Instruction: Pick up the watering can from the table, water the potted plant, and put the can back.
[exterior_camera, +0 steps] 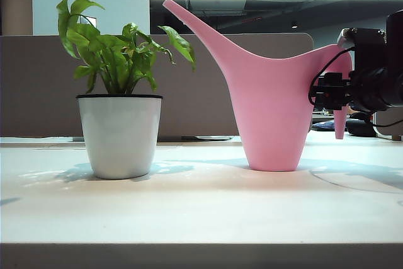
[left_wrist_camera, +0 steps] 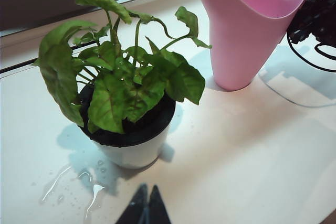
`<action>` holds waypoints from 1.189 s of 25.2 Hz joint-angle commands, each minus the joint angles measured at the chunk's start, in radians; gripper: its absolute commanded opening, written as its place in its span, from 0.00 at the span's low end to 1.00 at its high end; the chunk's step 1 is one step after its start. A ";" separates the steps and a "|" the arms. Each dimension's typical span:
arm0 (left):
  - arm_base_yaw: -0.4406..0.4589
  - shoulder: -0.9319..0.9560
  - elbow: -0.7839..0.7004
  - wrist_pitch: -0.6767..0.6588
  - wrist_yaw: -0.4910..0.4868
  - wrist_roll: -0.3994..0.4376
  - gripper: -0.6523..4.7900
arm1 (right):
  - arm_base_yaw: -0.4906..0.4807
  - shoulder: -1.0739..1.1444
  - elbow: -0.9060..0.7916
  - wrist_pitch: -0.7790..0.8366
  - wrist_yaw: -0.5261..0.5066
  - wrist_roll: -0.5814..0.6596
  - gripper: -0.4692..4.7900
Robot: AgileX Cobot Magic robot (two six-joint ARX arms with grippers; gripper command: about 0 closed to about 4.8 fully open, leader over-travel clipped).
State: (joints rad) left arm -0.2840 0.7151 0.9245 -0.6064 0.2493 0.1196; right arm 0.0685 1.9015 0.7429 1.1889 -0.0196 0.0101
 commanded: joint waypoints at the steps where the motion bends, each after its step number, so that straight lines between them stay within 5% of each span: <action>1: 0.001 -0.002 0.005 0.007 -0.002 0.004 0.11 | -0.002 -0.008 0.002 0.018 -0.001 0.000 0.54; 10: 0.001 -0.002 0.005 0.010 -0.002 0.004 0.11 | -0.002 -0.109 -0.020 -0.126 -0.001 0.000 0.61; 30: 0.001 -0.003 0.005 0.014 -0.002 0.003 0.11 | -0.002 -0.660 -0.029 -0.911 -0.002 0.001 0.61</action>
State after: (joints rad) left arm -0.2836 0.7143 0.9245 -0.6056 0.2493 0.1196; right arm 0.0662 1.2842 0.7113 0.3183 -0.0200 0.0101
